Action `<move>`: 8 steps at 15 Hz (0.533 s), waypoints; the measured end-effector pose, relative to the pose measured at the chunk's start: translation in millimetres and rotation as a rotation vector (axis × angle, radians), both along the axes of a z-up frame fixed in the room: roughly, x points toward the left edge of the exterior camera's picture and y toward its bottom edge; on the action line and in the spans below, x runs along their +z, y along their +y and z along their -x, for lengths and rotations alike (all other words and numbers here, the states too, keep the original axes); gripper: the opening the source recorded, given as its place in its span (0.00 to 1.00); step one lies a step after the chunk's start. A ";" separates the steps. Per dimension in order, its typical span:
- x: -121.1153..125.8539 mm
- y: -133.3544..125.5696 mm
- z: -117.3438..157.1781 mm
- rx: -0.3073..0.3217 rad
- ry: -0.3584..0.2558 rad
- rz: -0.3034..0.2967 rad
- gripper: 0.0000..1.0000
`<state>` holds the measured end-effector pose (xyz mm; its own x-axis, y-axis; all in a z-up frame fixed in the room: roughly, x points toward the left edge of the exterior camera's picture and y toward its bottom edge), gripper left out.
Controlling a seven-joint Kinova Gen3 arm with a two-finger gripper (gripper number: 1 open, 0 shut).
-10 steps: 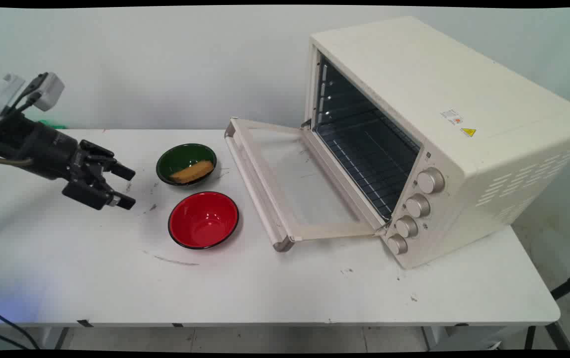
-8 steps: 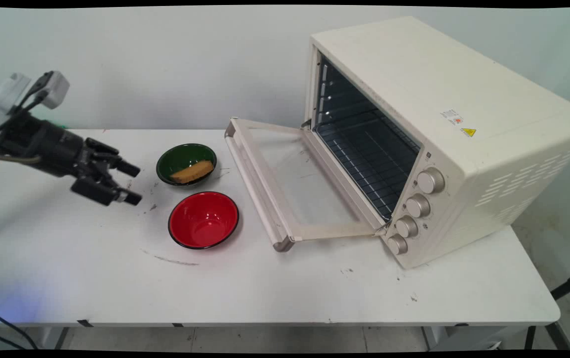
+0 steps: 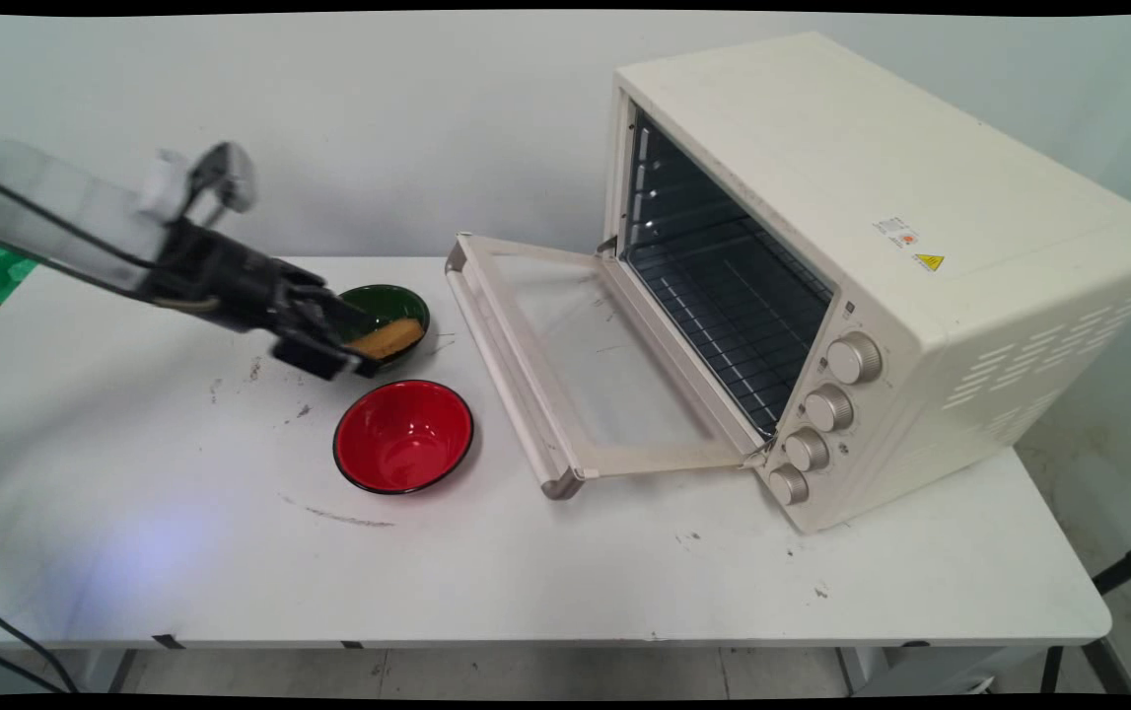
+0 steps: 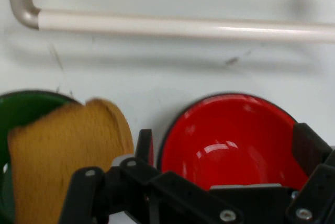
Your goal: Close the oven
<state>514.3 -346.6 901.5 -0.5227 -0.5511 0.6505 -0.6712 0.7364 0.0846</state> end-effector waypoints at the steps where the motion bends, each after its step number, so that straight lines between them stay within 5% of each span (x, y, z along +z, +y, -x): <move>1: -7.3 -8.2 7.9 0.001 -0.002 0.006 1.00; 8: -51.5 -47.0 52.4 -0.021 -0.004 0.024 1.00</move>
